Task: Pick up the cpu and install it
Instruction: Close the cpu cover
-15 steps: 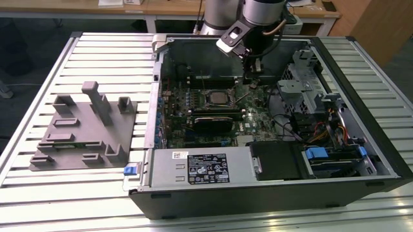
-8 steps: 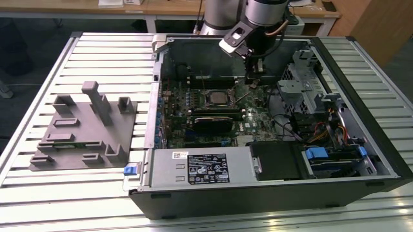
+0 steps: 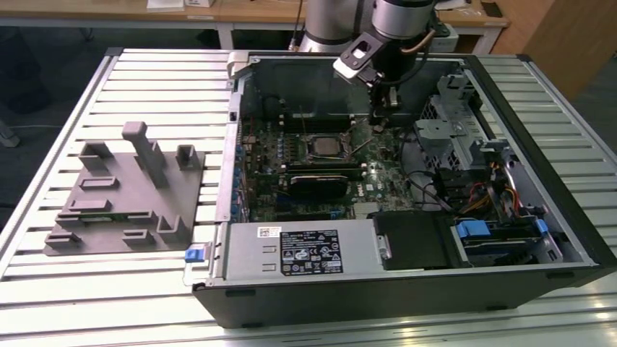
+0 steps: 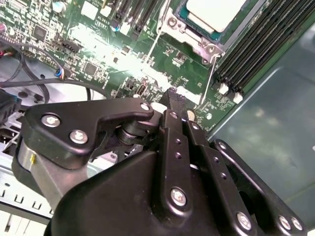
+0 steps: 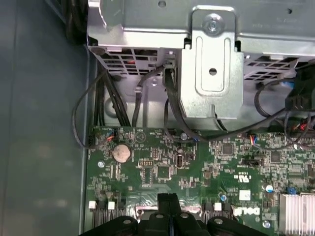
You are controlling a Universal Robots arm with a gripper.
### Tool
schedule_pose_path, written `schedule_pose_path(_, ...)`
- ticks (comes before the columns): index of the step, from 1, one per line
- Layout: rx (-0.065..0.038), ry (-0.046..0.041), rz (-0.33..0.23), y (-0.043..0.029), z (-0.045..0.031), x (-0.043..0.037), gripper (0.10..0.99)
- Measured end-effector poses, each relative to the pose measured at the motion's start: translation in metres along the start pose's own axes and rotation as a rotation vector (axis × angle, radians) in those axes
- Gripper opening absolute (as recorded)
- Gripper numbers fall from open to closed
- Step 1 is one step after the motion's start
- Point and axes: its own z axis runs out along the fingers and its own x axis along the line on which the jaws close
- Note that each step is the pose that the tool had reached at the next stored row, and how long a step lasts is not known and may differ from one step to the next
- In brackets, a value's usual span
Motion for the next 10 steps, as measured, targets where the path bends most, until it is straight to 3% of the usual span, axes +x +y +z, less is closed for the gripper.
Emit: schedule_pose_path(10, 0.001, -0.0001, 0.0, 0.008, 0.0026, 0.0029, 0.106)
